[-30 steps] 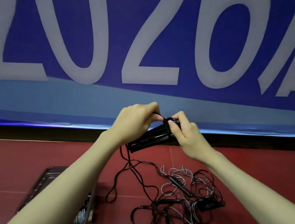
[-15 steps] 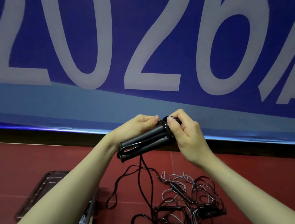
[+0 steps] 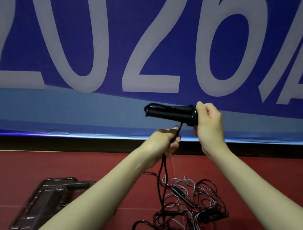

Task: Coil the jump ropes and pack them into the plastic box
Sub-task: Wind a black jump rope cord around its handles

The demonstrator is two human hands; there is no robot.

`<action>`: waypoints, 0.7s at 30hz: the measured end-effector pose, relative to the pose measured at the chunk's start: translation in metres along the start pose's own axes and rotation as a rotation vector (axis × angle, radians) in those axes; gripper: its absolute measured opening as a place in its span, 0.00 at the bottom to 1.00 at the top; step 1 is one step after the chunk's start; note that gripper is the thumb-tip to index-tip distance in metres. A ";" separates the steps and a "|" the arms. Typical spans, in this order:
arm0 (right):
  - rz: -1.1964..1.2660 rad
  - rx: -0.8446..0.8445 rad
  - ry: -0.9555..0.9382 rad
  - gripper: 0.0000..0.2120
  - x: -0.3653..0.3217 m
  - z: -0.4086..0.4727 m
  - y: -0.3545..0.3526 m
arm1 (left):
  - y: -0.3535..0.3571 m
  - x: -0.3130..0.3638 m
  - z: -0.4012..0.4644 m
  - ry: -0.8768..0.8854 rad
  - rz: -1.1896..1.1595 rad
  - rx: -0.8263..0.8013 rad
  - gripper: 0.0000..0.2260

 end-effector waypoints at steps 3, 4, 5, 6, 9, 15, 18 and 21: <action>-0.130 0.023 -0.058 0.15 0.005 0.005 -0.006 | 0.007 0.006 -0.004 0.119 0.239 0.120 0.18; -0.171 0.027 -0.089 0.15 0.005 0.005 -0.008 | 0.008 0.011 -0.006 0.175 0.339 0.162 0.18; -0.200 0.037 -0.109 0.15 0.004 0.006 -0.009 | 0.010 0.015 -0.008 0.231 0.439 0.190 0.19; -0.219 0.049 -0.122 0.14 0.004 0.007 -0.012 | 0.014 0.020 -0.010 0.288 0.534 0.202 0.19; -0.275 0.088 -0.137 0.14 0.008 0.015 -0.020 | 0.024 0.024 -0.013 0.414 0.815 0.198 0.15; -0.452 0.052 -0.188 0.14 0.021 0.027 -0.030 | 0.029 0.046 -0.024 0.644 1.146 0.192 0.13; -0.538 -0.115 -0.228 0.12 0.027 0.019 -0.017 | 0.027 0.056 -0.027 0.801 1.218 0.174 0.13; -0.596 -0.281 -0.246 0.12 0.031 0.006 0.001 | 0.009 0.058 -0.021 0.838 1.205 0.208 0.12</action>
Point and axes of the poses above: each hand's wrist, its own z-axis towards the middle knuckle, its own y-axis out of the palm, x = y × z, the point moved 8 cm from there along z, towards the middle knuckle, and after that the axes turned 9 degrees about x, right-handed, at the moved point
